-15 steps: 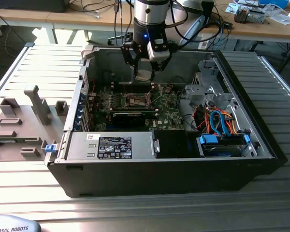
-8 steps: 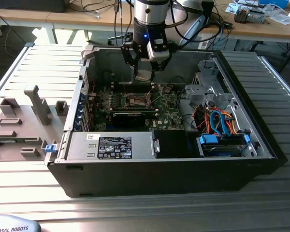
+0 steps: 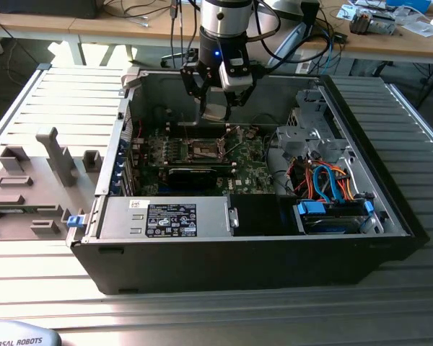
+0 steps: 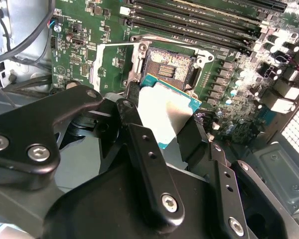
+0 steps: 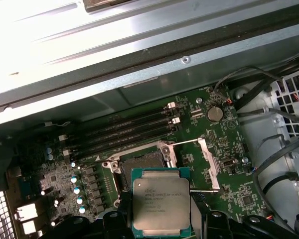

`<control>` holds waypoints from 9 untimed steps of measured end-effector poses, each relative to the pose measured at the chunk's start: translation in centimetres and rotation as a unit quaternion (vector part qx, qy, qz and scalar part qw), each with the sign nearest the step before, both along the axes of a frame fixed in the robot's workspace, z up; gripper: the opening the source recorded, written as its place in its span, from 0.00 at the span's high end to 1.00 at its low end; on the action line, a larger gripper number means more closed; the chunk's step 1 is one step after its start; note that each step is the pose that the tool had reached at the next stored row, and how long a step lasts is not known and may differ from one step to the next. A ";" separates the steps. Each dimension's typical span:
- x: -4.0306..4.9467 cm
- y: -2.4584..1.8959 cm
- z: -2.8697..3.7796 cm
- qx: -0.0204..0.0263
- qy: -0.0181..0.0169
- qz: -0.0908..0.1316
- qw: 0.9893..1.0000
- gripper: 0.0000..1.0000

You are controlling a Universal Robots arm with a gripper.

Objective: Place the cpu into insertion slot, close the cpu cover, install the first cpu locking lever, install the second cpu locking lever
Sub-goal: 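Place the cpu into insertion slot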

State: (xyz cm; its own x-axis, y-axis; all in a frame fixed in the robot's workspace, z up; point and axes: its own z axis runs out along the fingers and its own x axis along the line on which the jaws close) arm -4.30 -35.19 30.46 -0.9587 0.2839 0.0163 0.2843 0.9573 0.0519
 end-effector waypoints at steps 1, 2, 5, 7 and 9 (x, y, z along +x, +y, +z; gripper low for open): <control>0.00 0.00 0.00 0.000 0.000 0.000 1.000 0.46; 0.00 0.00 0.00 0.000 0.000 -0.001 1.000 0.46; 0.00 0.00 0.00 0.000 0.000 -0.002 1.000 0.46; 0.00 0.00 0.00 0.000 0.000 -0.003 1.000 0.46; 0.00 0.00 0.00 0.000 0.000 -0.004 1.000 0.46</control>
